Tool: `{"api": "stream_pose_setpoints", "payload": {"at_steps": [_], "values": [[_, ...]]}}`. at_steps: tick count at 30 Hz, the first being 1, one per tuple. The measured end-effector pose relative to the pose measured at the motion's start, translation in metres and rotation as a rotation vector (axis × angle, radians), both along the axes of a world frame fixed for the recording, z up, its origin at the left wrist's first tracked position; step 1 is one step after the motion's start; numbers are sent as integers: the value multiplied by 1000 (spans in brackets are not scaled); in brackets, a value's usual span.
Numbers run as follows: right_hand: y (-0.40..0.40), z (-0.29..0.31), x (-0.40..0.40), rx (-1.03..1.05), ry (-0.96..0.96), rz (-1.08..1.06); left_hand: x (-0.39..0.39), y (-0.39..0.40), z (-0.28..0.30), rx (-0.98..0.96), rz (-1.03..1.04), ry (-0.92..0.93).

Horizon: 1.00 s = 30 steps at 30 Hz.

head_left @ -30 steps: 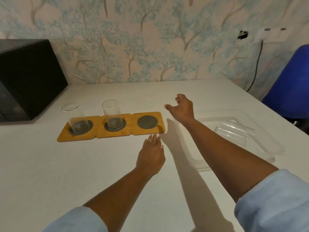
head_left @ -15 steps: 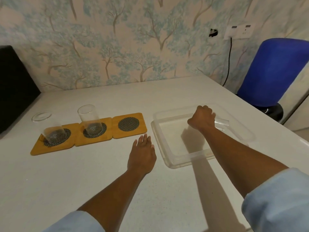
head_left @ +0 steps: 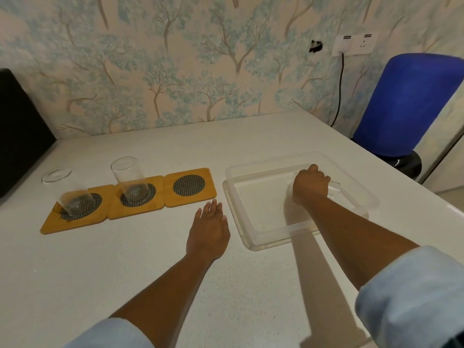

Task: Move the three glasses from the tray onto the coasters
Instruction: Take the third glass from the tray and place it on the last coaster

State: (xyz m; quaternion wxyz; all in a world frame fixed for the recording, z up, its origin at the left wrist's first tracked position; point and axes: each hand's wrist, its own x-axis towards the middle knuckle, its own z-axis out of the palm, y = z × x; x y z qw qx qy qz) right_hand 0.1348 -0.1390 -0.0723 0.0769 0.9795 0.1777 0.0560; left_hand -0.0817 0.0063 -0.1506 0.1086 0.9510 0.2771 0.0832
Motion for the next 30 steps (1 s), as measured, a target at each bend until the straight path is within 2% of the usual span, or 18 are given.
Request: {"api": "stream_pose_setpoints", "payload": {"at_steps": [4, 11, 14, 20, 30], "values": [[3, 11, -4, 79, 1, 81, -1, 0, -1, -7, 2, -7], [36, 57, -32, 670, 107, 125, -2, 0, 3, -5, -14, -21], [54, 71, -45, 835, 194, 156, -2, 1, 4, -12, -18, -3], [93, 81, -72, 988, 387, 249, -15, 12, 9, -46, 32, 39], [151, 64, -112, 1072, 579, 352, -70, 44, 13, -79, 184, 12]]}}
